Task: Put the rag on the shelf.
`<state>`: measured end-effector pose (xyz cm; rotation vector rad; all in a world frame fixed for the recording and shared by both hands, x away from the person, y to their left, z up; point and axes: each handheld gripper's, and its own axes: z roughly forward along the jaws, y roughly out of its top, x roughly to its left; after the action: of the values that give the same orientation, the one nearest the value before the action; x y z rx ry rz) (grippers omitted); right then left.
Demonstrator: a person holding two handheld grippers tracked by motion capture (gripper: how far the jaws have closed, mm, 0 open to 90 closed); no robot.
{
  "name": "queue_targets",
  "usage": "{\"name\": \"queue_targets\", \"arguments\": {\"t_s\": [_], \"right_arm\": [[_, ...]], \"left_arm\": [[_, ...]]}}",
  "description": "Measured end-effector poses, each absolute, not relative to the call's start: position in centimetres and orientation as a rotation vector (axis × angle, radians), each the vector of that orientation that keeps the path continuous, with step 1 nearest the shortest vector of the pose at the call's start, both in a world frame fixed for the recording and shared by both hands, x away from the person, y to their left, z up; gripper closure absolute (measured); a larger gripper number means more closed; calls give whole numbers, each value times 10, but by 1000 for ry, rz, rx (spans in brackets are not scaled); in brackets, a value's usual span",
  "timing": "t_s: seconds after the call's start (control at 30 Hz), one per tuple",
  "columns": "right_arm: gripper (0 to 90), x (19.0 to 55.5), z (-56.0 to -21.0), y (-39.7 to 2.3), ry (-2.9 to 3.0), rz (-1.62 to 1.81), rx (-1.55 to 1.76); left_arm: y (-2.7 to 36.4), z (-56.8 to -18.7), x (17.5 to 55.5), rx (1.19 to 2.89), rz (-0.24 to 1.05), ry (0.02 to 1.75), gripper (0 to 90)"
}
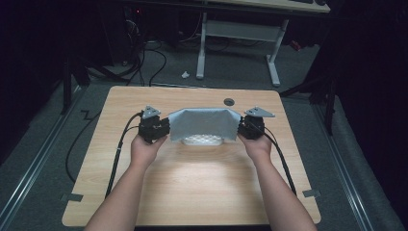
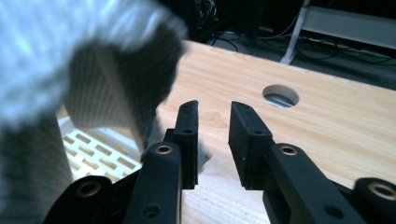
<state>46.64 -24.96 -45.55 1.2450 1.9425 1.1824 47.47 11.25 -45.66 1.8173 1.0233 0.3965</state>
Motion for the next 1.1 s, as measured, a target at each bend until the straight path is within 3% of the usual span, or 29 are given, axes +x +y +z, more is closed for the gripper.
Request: {"name": "queue_targets", "arguments": {"t_s": [0.73,1.1], "right_arm": [[718,462,-438,-270,1862,1189,1258],[677,432,-433,-279,1868,1173,1221]], "left_arm": [[136,-445,473,1776,507,1060,612],[152,-451,442,1787,546,1034,556]]}}
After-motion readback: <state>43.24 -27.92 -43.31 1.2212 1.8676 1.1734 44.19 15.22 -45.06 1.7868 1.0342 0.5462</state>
